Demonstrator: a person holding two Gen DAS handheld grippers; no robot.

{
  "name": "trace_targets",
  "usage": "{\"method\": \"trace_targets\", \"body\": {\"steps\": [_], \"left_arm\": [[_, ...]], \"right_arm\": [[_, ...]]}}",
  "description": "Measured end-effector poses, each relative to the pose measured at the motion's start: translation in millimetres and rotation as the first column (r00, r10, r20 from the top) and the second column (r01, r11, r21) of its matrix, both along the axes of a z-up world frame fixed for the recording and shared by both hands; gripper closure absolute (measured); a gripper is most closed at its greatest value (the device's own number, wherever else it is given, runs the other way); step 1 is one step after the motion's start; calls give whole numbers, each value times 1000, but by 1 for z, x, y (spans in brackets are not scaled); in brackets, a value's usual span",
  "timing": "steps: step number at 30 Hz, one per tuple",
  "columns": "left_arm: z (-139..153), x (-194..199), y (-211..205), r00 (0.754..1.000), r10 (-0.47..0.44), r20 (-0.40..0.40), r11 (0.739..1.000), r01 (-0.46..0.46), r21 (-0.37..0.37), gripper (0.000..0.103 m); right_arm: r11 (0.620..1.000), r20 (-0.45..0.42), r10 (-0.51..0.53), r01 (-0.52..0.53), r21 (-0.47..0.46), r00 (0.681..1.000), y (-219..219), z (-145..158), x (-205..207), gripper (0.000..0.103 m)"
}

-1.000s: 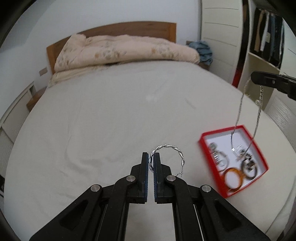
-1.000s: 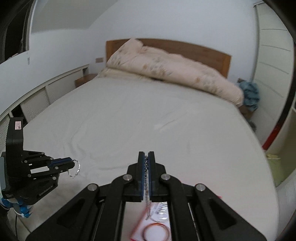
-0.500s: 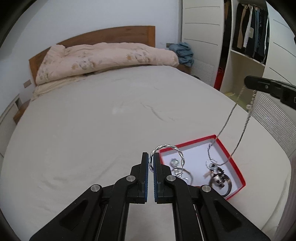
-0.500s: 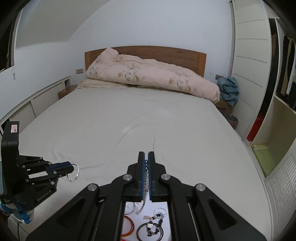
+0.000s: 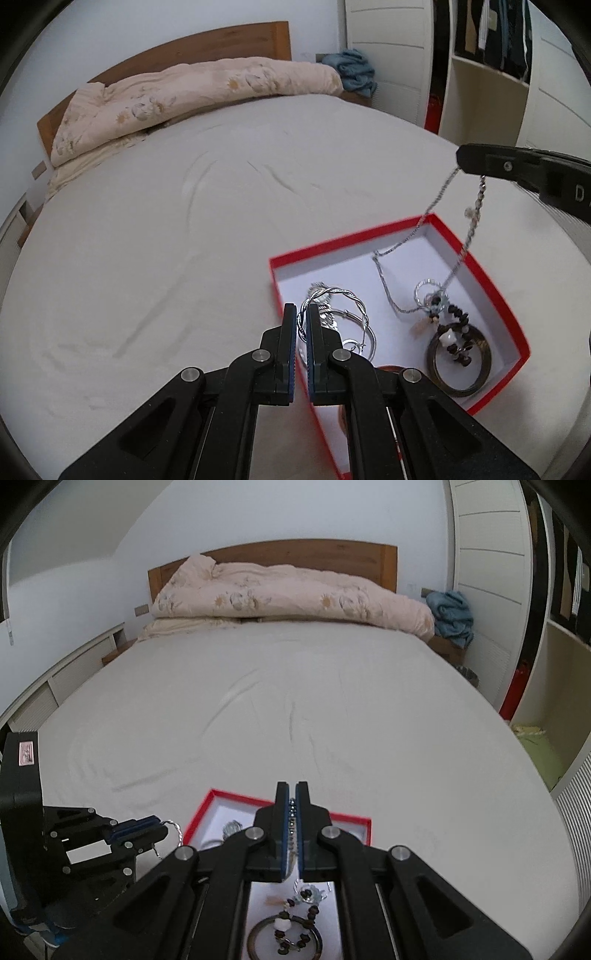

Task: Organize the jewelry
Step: 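Carry the twisted ring and chain necklace into the red box with both tools, then open both tools to release the ring and necklace in the box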

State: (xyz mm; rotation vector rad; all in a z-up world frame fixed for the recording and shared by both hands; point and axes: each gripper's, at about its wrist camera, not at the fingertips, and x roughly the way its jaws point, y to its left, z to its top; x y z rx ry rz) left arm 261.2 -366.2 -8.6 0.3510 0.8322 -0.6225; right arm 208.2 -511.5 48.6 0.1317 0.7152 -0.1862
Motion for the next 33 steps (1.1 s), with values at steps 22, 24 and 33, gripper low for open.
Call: {"method": "trace_targets", "body": {"steps": [22, 24, 33], "left_arm": [[-56, 2, -26, 999, -36, -35, 996, 38, 82, 98], [-59, 1, -27, 999, -35, -30, 995, 38, 88, 98], [-61, -3, -24, 999, -30, -37, 997, 32, 72, 86]], "right_arm": [[995, -151, -33, 46, 88, 988, -11, -95, -37, 99], [995, -159, -35, 50, 89, 987, -12, -99, -41, 99], [991, -158, -43, 62, 116, 986, -11, -104, -56, 97]]}}
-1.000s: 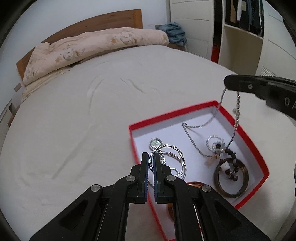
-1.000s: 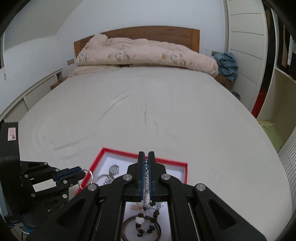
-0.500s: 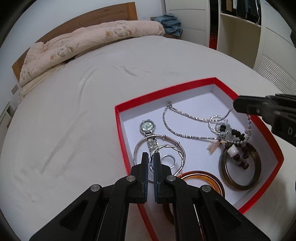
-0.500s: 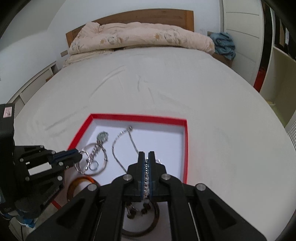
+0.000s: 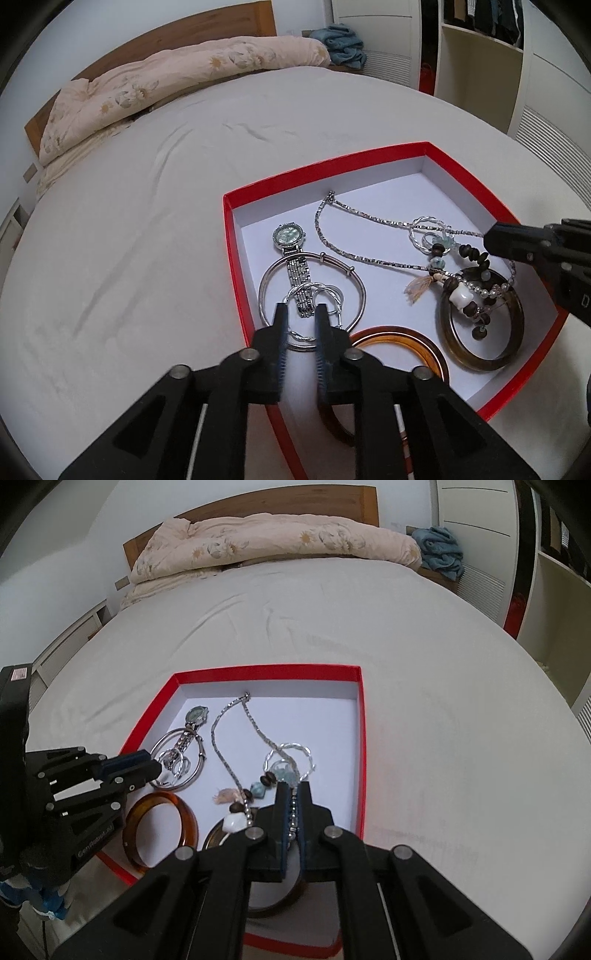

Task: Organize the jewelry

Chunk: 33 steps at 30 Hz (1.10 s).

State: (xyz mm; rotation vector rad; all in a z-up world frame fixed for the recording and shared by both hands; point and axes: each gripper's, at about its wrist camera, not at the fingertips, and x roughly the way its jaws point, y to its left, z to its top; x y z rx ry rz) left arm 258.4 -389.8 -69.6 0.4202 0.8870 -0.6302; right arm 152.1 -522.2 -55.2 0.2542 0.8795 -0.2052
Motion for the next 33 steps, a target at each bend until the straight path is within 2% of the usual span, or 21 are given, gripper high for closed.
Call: {"method": "trace_targets", "body": {"steps": [3, 5, 8, 18, 26, 30, 33], "left_arm": [[3, -4, 0, 1000, -4, 14, 1000, 4, -1, 80], [6, -7, 2, 1000, 2, 21, 1000, -2, -7, 67], [9, -10, 5, 1000, 8, 21, 1000, -8, -18, 67], [24, -19, 13, 999, 20, 27, 999, -19, -34, 66], [36, -29, 24, 999, 38, 19, 998, -37, -56, 57], [44, -34, 31, 998, 53, 16, 996, -52, -67, 53], [49, -37, 37, 998, 67, 13, 995, -66, -73, 51]], "right_arm": [[1000, 5, -3, 3, 4, 1000, 2, 1, -4, 94], [1000, 4, -5, 5, 4, 1000, 3, 2, -6, 90], [1000, 4, -6, 6, 4, 1000, 6, 3, -8, 83], [1000, -1, -17, 17, 7, 1000, 14, 8, -20, 82], [1000, 5, -23, 23, -3, 1000, 21, 17, -28, 82], [1000, 10, -22, 22, -7, 1000, 26, 23, -32, 72], [1000, 13, -20, 20, -13, 1000, 30, 29, -35, 71]]}}
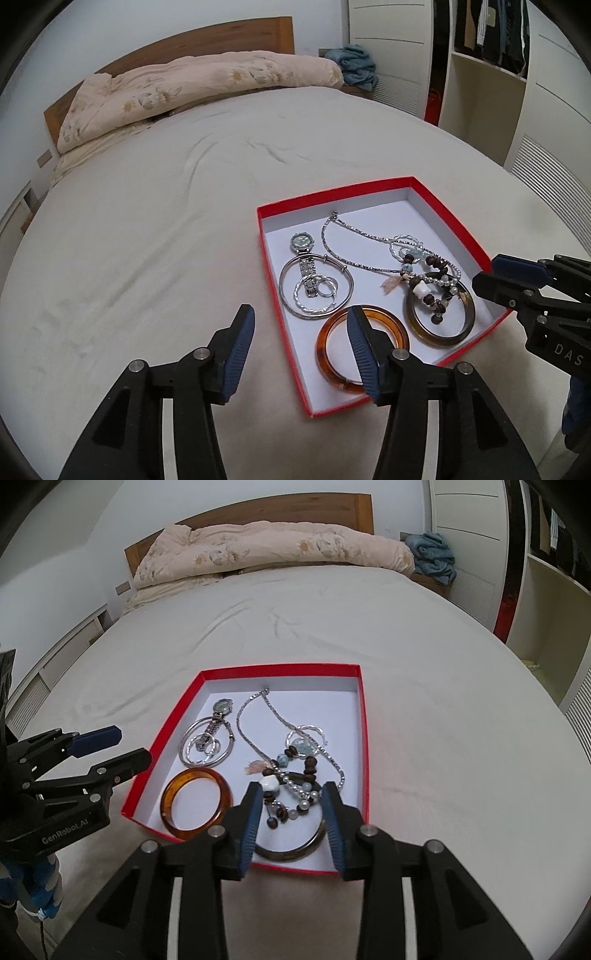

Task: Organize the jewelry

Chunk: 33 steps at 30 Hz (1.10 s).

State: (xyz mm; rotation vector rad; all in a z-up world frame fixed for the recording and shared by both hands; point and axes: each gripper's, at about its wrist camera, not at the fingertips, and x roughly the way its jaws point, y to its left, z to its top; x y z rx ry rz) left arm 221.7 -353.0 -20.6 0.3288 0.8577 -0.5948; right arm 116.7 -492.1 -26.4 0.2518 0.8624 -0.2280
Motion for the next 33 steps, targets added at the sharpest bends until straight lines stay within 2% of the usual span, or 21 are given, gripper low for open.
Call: {"method": "trace_targets", "body": {"steps": [5, 10, 16, 20, 25, 29, 33], "left_arm": [[9, -6, 11, 999, 31, 6, 999, -31, -14, 49], [22, -14, 28, 997, 80, 19, 996, -79, -40, 48], [40, -31, 60, 988, 152, 20, 988, -151, -36, 33], [60, -50, 96, 974, 224, 35, 974, -223, -49, 28], [94, -78, 140, 952, 295, 82, 953, -288, -89, 21], [126, -111, 181, 932, 346, 111, 933, -329, -145, 13], [145, -140, 214, 915, 382, 130, 917, -358, -177, 11]], "right_arm": [[1000, -3, 2, -2, -9, 1000, 8, 8, -6, 71], [1000, 3, 1, -1, -19, 1000, 18, 19, -16, 59], [999, 17, 14, -13, -36, 1000, 44, 38, -29, 51], [999, 41, 26, -25, -31, 999, 70, 55, -40, 47], [998, 78, 50, -47, -36, 996, 108, 80, -62, 37], [998, 107, 59, -55, -45, 992, 136, 99, -84, 36], [998, 130, 46, -39, -56, 990, 161, 117, -106, 36]]}}
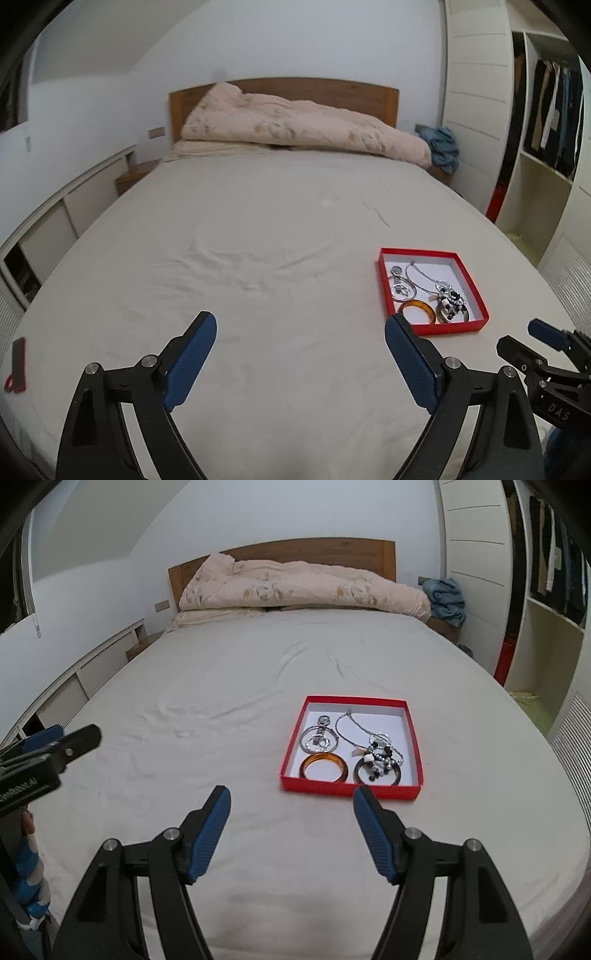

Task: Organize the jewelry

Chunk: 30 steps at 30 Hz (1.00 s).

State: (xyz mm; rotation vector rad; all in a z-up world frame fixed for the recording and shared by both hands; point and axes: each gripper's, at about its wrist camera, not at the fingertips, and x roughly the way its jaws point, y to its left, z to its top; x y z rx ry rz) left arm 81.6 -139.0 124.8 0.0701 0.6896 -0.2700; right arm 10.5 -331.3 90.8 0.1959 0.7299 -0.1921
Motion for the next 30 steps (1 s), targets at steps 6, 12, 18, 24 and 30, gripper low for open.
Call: {"method": "trace_targets", "body": {"steps": [6, 12, 18, 24, 30], "left_arm": [[11, -40, 40, 998, 53, 24, 998, -53, 20, 10], [20, -74, 60, 994, 86, 61, 995, -89, 45, 9], [36, -106, 64, 991, 72, 109, 996, -77, 39, 9], [45, -128, 67, 989, 59, 136, 997, -64, 35, 5], [55, -145, 71, 986, 47, 158, 998, -51, 23, 5]], "right_arm": [[999, 17, -12, 13, -42, 1000, 37, 18, -38, 36], [996, 27, -19, 21, -84, 999, 66, 35, -73, 36], [987, 75, -2, 14, -160, 997, 92, 61, -105, 36], [980, 123, 17, 8, -201, 992, 106, 82, -126, 36], [974, 147, 22, 12, -226, 989, 113, 93, -143, 36]]}}
